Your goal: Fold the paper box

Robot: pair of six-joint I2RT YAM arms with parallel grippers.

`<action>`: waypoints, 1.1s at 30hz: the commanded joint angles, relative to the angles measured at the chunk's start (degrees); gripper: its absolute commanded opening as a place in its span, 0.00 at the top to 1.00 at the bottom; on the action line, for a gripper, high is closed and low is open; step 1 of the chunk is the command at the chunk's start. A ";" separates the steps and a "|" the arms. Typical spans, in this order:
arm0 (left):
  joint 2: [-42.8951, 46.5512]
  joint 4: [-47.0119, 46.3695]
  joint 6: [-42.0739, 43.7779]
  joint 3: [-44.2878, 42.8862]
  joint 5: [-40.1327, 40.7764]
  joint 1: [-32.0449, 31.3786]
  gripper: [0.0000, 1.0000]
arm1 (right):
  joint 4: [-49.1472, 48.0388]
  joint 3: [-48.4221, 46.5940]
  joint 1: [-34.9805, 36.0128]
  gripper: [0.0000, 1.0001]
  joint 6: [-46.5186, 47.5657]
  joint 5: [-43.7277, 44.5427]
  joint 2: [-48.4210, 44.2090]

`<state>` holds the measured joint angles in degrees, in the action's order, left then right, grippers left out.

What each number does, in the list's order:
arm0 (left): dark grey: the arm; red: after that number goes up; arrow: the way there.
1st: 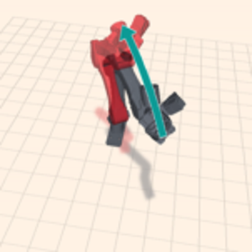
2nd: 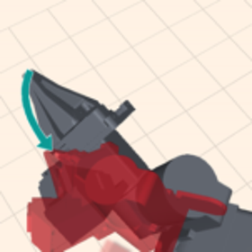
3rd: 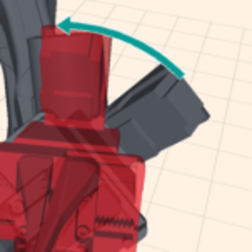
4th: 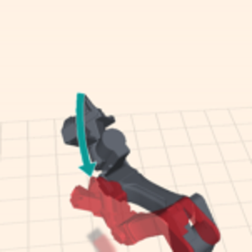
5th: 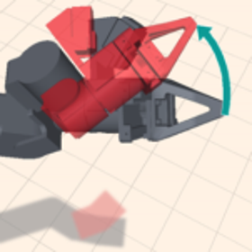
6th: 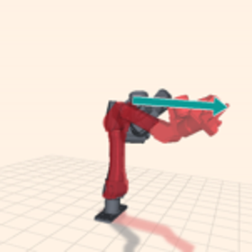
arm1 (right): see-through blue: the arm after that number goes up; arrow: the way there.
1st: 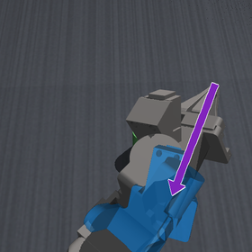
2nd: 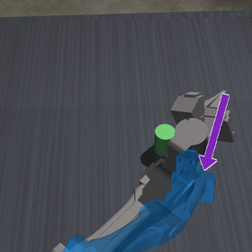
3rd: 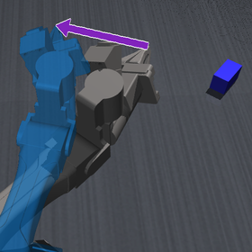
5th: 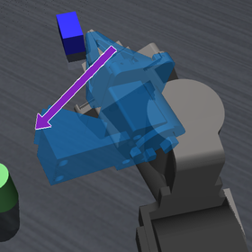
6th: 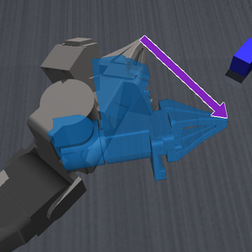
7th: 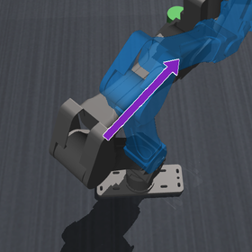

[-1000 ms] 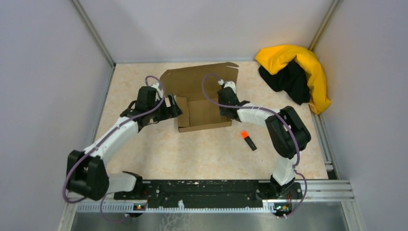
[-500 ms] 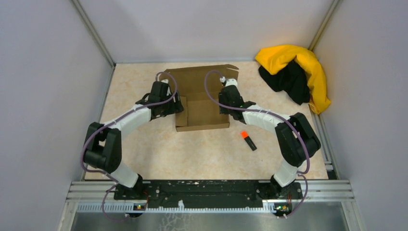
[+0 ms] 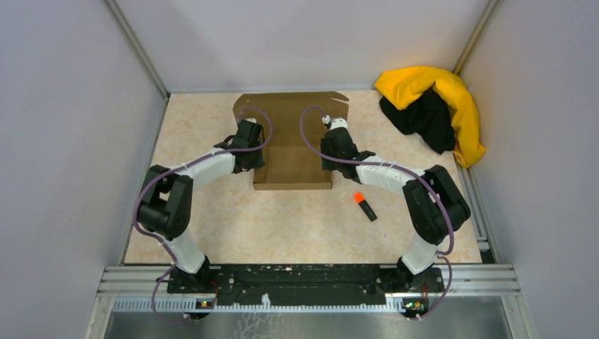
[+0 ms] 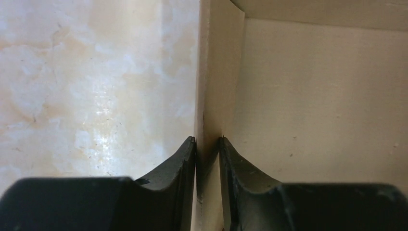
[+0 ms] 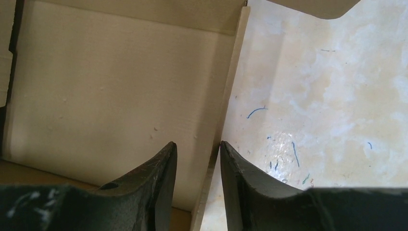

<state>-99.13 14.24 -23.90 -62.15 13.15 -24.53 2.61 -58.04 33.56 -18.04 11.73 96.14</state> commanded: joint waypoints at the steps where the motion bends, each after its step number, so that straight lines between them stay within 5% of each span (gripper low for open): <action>1: -1.34 2.05 1.25 -2.00 6.18 -1.31 0.71 | -2.88 -0.02 -0.26 0.62 0.56 -1.23 0.76; 10: -5.65 5.54 3.52 -5.55 18.92 -5.12 0.72 | -3.18 -1.01 -0.29 0.65 1.61 -1.57 3.37; 17: -8.31 6.17 4.96 -6.55 25.76 -7.48 0.95 | -3.32 -0.76 -0.26 0.69 2.21 -1.70 3.83; 33: -10.32 2.87 12.51 -7.78 42.21 -11.39 0.93 | -2.98 0.70 -0.38 0.74 3.43 0.04 -0.40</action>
<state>-107.59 17.82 -16.38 -68.60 48.49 -36.01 1.37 -57.39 33.56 -15.57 10.55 99.90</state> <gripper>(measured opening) 0.069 0.261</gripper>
